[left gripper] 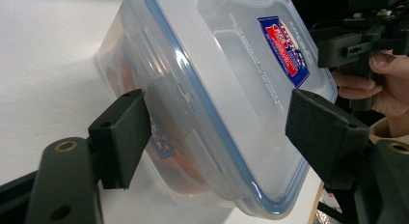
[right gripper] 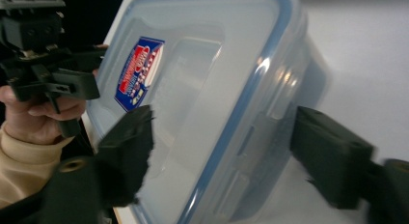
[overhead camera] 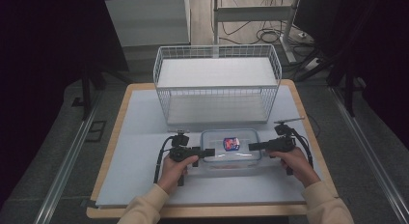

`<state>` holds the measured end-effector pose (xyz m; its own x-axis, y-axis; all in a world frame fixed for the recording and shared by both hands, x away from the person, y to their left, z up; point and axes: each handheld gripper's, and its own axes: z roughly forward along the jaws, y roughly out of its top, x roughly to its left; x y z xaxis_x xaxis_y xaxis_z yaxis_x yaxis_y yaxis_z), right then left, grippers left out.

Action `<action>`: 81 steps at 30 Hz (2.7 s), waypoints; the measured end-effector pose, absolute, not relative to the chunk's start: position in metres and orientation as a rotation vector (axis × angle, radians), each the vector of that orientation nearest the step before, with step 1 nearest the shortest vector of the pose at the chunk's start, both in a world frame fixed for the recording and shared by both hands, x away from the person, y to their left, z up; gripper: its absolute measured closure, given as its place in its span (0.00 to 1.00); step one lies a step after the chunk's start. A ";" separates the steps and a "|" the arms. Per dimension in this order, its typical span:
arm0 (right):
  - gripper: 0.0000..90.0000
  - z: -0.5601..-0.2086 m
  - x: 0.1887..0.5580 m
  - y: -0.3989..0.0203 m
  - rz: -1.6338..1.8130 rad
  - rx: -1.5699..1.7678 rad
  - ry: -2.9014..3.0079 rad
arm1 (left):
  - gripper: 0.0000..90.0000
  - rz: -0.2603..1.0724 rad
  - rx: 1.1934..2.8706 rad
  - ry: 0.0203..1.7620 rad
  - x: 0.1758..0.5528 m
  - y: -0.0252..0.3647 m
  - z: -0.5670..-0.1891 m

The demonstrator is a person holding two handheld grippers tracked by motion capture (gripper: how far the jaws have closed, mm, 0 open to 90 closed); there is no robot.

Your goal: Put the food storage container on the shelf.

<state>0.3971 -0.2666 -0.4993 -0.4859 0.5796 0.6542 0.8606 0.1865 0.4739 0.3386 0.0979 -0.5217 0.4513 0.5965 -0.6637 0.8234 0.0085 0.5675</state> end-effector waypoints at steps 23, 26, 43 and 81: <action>0.49 -0.485 0.362 -0.272 -1.354 -1.379 -2.204 | 0.43 -0.127 1.675 1.193 0.308 0.098 -0.510; 0.49 -0.484 0.359 -0.271 -1.359 -1.381 -2.220 | 0.44 -0.118 1.671 1.189 0.306 0.098 -0.510; 0.54 -0.484 0.348 -0.275 -1.433 -1.387 -2.160 | 0.47 -0.072 1.653 1.197 0.296 0.098 -0.506; 0.56 -0.448 0.345 -0.262 -1.607 -1.304 -2.213 | 0.49 0.058 1.620 1.123 0.294 0.112 -0.468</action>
